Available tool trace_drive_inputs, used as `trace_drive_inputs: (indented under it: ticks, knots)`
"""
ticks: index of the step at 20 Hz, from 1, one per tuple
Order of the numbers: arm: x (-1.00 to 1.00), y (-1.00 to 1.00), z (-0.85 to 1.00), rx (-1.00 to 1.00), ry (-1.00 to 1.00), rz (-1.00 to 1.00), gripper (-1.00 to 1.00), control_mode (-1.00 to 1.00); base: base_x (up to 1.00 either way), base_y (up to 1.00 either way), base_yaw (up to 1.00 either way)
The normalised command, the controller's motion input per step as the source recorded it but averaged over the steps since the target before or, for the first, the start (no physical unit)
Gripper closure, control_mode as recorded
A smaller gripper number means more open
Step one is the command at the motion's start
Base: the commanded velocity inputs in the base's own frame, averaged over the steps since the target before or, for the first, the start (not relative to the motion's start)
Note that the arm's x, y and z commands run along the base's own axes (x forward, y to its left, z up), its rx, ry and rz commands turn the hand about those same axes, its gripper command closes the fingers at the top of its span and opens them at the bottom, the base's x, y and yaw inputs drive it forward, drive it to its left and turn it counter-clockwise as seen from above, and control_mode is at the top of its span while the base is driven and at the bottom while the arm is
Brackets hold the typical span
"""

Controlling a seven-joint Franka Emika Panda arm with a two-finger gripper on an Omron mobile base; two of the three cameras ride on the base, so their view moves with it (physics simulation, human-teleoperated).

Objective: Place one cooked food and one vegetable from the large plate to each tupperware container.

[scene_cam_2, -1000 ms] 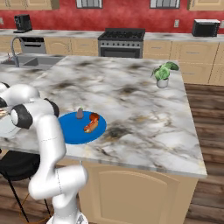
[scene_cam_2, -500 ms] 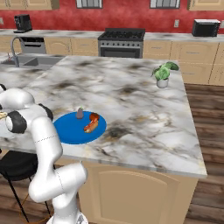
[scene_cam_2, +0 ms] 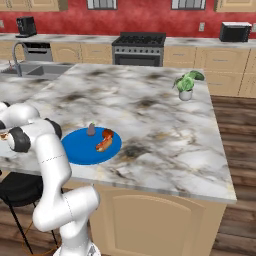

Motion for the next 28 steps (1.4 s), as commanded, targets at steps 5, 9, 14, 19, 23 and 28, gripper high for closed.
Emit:
trace_drive_inputs:
  ticks: [5,9,14,19,23,28]
  knots:
    - [0.11,0.08,-0.34,0.0,-0.02,0.14,1.0,-1.0,0.0,0.0,0.0]
    - [0.0,0.0,-0.36,0.0,-0.03,0.1,1.0,-1.0,0.0,0.0,0.0]
    - [0.08,0.0,-0.3,0.0,0.0,0.09,1.0,-1.0,0.0,0.0,0.0]
    - [0.05,0.05,-0.14,0.0,-0.01,0.07,1.0,-1.0,0.0,0.0,0.0]
    - [0.01,0.09,-0.18,0.0,0.0,0.04,-1.0,-1.0,0.0,0.0,0.0]
    - [-0.01,0.0,0.0,0.0,-0.02,0.0,-1.0,-1.0,0.0,0.0,0.0]
